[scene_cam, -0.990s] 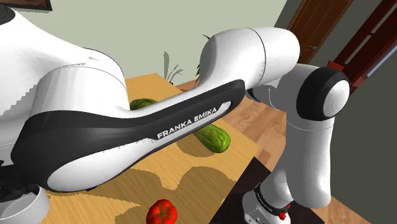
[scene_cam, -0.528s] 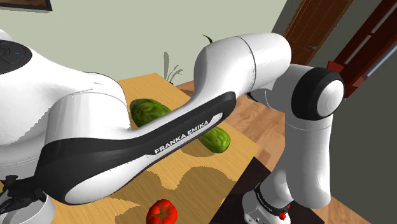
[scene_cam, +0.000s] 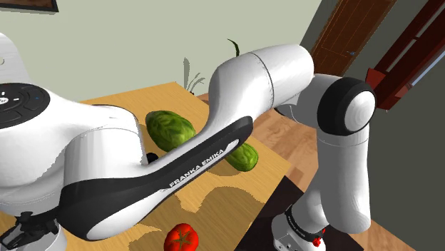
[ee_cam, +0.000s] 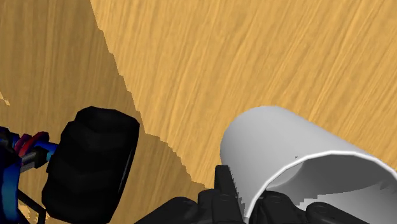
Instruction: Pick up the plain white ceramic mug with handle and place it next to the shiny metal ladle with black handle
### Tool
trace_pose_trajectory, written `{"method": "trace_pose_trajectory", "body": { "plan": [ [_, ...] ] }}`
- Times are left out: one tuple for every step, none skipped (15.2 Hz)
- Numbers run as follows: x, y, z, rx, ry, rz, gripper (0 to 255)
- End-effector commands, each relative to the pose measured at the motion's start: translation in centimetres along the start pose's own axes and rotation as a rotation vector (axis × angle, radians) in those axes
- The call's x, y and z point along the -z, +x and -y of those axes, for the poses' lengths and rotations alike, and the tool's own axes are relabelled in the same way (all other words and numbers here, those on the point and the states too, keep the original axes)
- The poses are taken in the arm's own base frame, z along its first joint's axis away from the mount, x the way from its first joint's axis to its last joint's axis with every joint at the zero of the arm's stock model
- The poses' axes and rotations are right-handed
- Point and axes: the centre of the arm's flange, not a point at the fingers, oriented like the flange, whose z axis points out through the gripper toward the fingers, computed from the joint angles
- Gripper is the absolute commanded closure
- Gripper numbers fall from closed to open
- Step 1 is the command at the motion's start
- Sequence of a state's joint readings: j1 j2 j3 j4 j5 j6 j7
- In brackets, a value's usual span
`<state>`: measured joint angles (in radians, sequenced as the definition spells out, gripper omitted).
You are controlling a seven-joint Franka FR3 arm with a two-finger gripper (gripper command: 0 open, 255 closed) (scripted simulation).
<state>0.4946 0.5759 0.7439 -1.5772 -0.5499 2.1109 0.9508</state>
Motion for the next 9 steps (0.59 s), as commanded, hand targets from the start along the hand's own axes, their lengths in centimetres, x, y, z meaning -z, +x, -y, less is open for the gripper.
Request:
{"method": "trace_pose_trajectory", "body": {
  "plan": [
    [-1.2,-0.3,0.0,0.0,0.0,0.0,255],
    [-1.7,-0.4,0.0,0.0,0.0,0.0,255],
    [-2.3,-0.5,0.0,0.0,0.0,0.0,255],
    [-2.3,-0.5,0.0,0.0,0.0,0.0,255],
    [-2.3,-0.5,0.0,0.0,0.0,0.0,255],
    [-2.3,-0.5,0.0,0.0,0.0,0.0,255],
    [-2.3,-0.5,0.0,0.0,0.0,0.0,255],
    [-2.3,-0.5,0.0,0.0,0.0,0.0,255],
    [-2.3,-0.5,0.0,0.0,0.0,0.0,255]
  ]
}}
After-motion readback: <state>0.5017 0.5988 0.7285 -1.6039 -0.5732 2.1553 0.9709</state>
